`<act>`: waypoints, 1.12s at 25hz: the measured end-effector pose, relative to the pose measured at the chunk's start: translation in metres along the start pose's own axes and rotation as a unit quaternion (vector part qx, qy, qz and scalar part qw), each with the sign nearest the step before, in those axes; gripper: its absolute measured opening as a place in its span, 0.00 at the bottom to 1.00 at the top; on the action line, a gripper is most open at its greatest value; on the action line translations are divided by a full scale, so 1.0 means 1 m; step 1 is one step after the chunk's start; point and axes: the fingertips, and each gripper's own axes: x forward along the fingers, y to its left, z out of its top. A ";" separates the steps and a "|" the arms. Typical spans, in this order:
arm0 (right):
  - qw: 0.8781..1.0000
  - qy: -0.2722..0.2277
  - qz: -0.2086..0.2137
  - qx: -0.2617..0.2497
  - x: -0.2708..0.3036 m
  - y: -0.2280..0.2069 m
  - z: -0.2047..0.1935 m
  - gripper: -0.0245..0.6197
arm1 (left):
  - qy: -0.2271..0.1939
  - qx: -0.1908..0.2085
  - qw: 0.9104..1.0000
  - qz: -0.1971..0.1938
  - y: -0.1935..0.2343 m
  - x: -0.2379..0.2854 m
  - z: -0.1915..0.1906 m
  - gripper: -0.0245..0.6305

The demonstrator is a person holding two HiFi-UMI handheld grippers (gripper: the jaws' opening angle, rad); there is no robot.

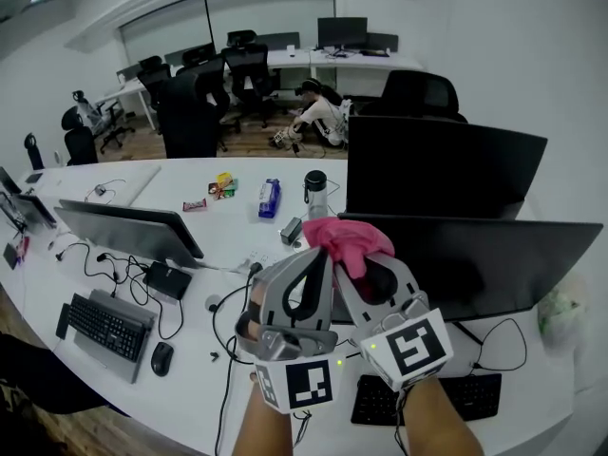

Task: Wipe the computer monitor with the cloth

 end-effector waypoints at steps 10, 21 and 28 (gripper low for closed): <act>0.999 -0.029 -0.010 -0.010 -0.001 -0.009 0.030 0.14 | -0.027 0.036 0.999 0.008 0.016 0.010 0.033 0.04; 0.999 -0.034 -0.037 -0.017 -0.036 -0.048 0.037 0.14 | -0.047 0.053 0.997 -0.010 -0.015 0.030 0.069 0.05; 0.999 -0.019 -0.044 -0.020 -0.070 -0.077 0.030 0.14 | -0.054 0.062 0.996 -0.018 -0.045 0.041 0.099 0.05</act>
